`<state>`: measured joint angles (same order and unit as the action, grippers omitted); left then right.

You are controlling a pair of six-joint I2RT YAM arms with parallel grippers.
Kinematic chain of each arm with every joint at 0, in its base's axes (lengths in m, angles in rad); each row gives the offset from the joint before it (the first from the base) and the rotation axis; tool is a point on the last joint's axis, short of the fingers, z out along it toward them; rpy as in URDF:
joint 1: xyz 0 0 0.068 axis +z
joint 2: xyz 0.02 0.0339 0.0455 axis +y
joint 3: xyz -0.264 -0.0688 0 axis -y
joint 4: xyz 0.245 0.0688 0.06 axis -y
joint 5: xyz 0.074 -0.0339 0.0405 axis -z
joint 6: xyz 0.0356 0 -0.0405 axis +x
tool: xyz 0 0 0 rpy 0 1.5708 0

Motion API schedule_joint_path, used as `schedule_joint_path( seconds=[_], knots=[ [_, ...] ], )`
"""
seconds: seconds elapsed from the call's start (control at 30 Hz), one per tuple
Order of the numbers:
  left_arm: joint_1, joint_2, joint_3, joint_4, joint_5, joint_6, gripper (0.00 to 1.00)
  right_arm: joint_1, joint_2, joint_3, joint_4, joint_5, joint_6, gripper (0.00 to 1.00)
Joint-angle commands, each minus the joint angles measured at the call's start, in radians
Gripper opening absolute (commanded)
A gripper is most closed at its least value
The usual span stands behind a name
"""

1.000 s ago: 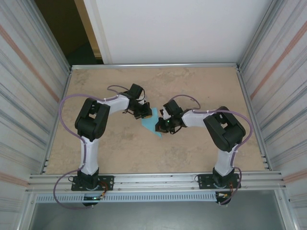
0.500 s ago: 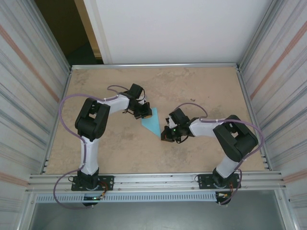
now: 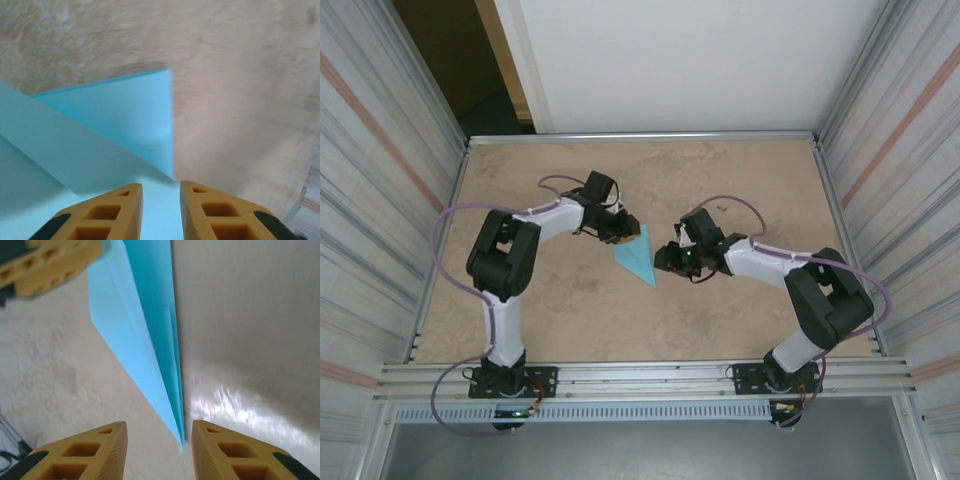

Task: Fold a paper plane with a square sheet of paper (pick it up from the middle)
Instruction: Fourth fold the wing at the center of the table, then turn over the paper at the center of the table.

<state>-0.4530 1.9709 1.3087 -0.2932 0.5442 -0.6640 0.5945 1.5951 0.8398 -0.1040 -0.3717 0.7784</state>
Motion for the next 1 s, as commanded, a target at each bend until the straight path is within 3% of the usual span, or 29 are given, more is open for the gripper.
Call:
schedule_joint_path(
  seconds=[0.0, 0.2, 0.57, 0.63, 0.77, 0.97],
  knots=[
    [0.036, -0.132, -0.083, 0.103, 0.040, -0.061, 0.35, -0.021, 0.064, 0.059, 0.034, 0.007, 0.005, 0.40],
    [0.117, -0.243, -0.294, 0.274, 0.087, -0.125, 0.47, -0.053, 0.198, 0.166, 0.053, -0.084, -0.066, 0.40],
    [0.162, -0.261, -0.401, 0.375, 0.175, -0.170, 0.52, -0.068, 0.350, 0.277, 0.076, -0.219, -0.148, 0.23],
    [0.163, -0.254, -0.408, 0.400, 0.188, -0.181, 0.52, -0.068, 0.347, 0.271, 0.108, -0.238, -0.155, 0.12],
    [0.190, -0.273, -0.429, 0.481, 0.225, -0.209, 0.52, -0.071, 0.273, 0.274, 0.144, -0.237, -0.154, 0.01],
    [0.215, -0.383, -0.468, 0.626, 0.292, -0.244, 0.56, -0.086, 0.117, 0.234, 0.227, -0.239, -0.080, 0.00]
  ],
)
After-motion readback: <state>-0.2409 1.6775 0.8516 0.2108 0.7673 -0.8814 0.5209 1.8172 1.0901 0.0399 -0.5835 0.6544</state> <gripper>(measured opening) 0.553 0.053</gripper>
